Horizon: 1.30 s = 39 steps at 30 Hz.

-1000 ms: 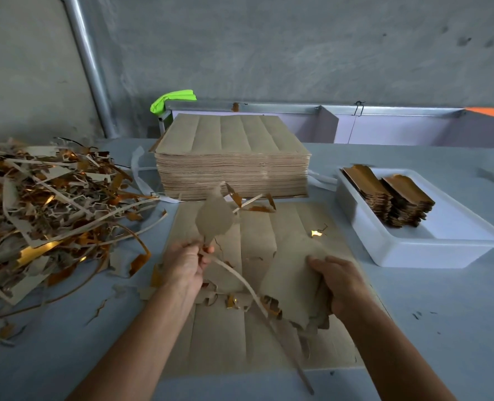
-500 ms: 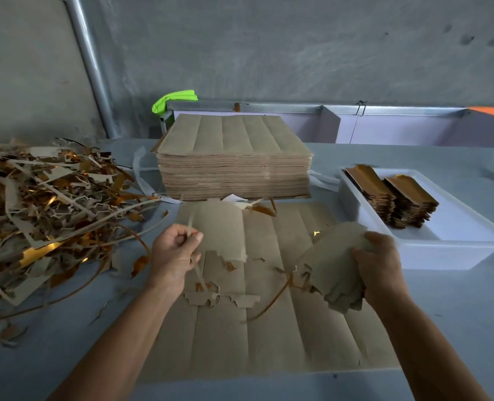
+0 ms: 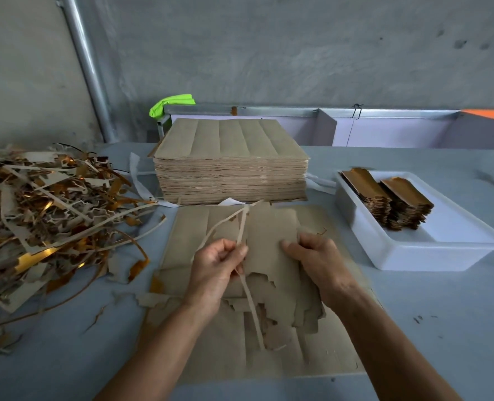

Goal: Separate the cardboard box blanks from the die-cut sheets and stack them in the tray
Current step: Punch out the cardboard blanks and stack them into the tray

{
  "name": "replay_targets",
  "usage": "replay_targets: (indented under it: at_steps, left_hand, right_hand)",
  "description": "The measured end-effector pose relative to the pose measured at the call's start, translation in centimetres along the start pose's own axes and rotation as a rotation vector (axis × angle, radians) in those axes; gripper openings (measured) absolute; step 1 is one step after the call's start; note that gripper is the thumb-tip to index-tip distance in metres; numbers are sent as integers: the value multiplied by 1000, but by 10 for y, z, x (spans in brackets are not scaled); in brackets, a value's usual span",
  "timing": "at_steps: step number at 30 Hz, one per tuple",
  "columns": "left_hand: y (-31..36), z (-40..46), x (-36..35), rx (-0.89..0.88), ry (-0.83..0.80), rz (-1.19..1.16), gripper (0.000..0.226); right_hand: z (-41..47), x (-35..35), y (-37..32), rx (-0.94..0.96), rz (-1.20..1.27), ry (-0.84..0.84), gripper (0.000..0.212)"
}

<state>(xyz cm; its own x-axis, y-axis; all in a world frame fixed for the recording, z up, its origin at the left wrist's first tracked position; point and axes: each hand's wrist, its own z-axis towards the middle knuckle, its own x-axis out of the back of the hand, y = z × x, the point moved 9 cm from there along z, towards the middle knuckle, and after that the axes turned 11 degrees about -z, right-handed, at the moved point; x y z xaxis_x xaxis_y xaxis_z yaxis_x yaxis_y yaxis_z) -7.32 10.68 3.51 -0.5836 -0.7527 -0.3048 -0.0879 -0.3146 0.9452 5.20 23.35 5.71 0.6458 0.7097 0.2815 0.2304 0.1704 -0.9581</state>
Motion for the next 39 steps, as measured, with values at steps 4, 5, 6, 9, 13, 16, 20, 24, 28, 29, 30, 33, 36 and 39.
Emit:
replay_targets:
  at_steps: [4, 5, 6, 9, 13, 16, 20, 24, 28, 29, 30, 33, 36, 39]
  left_hand:
    - [2, 7, 29, 45, 150, -24, 15]
    - [5, 10, 39, 48, 200, -46, 14]
    - [8, 13, 49, 45, 244, -64, 14]
    - [20, 21, 78, 7, 343, -57, 15]
    - [31, 32, 118, -65, 492, 27, 12]
    - [42, 40, 149, -138, 622, 126, 14]
    - [63, 47, 183, -226, 729, 290, 18]
    - [84, 43, 205, -289, 769, 616, 23]
    - [89, 44, 182, -314, 577, 794, 22]
    - [85, 44, 164, -289, 472, 792, 20]
    - [76, 43, 142, -248, 347, 783, 18]
    - [44, 29, 68, -53, 2, 676, 12]
    - [17, 8, 1, 168, -301, 384, 54]
    - [-12, -13, -49, 391, -557, 149, 80]
  right_hand:
    - [2, 16, 4, 32, -230, 37, 17]
    - [2, 23, 5, 39, -286, 51, 16]
    - [2, 30, 5, 44, -332, 58, 14]
    - [4, 51, 12, 35, -394, 74, 9]
    - [7, 74, 22, -27, -280, 140, 10]
    - [5, 91, 32, -123, -16, 232, 15]
    - [6, 102, 42, -146, 202, 238, 26]
    - [4, 115, 48, -154, 376, 300, 9]
    - [6, 121, 44, -91, 367, 312, 18]
    - [6, 116, 43, -87, 361, 288, 15]
    - [7, 110, 41, -86, 356, 264, 15]
    - [11, 90, 37, -90, 343, 207, 32]
    - [14, 71, 27, -58, 360, 155, 26]
    - [16, 53, 16, -27, 377, 106, 10]
